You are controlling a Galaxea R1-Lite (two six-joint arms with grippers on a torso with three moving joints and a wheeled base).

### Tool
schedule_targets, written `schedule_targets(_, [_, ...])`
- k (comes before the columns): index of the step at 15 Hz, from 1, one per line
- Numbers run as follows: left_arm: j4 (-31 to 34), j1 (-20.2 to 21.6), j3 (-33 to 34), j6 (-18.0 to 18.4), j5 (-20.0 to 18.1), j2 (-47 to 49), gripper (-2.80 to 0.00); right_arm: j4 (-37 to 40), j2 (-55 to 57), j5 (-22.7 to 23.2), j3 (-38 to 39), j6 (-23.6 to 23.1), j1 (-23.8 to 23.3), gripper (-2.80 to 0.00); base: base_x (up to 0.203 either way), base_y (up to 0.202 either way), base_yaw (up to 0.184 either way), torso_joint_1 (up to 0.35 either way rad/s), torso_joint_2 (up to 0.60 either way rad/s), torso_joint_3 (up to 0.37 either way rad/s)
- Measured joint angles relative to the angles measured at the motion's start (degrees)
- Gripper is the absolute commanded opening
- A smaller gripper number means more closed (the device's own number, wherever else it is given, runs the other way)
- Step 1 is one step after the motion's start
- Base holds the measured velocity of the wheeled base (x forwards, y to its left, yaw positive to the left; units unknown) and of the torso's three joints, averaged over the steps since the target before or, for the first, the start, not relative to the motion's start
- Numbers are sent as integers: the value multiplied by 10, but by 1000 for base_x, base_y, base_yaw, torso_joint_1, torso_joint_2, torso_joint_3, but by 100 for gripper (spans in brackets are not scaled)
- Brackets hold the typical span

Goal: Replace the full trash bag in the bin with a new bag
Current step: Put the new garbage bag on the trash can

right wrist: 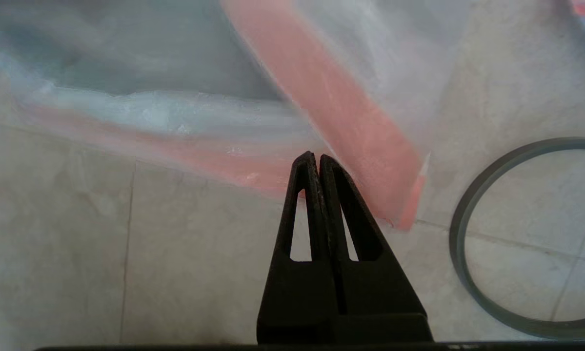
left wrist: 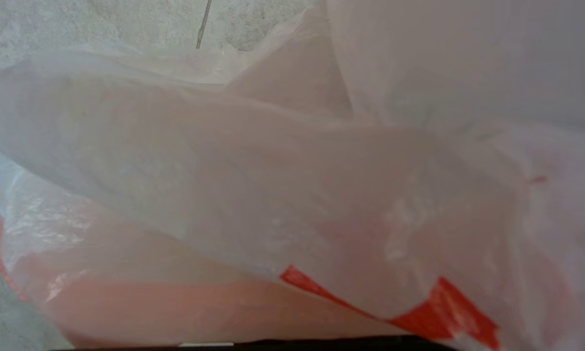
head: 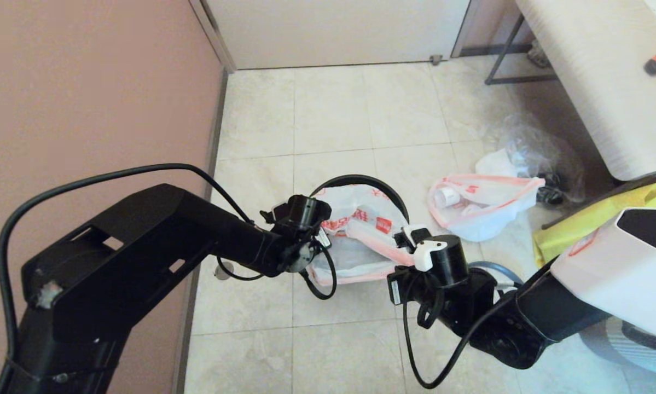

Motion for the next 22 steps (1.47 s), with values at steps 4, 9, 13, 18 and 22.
schedule_targets(4, [0, -1, 1, 0, -1, 0, -280, -65, 26, -7, -13, -10, -21, -280, 0, 0, 0, 0, 0, 0])
schedule_targets(9, [0, -2, 2, 0, -1, 2, -280, -135, 68, -24, -23, -56, -47, -280, 0, 0, 0, 0, 0, 0])
schedule_targets(13, [0, -2, 2, 0, -2, 2, -280, -144, 90, -30, -2, -59, -49, -280, 0, 0, 0, 0, 0, 0])
schedule_targets(18, [0, -3, 9, 0, -6, 2, -280, -149, 116, -49, -88, -59, -66, -280, 0, 0, 0, 0, 0, 0])
schedule_targets(22, [-1, -5, 19, -1, -26, 0, -280, -153, 132, -71, -137, -54, -94, -280, 0, 0, 0, 0, 0, 0])
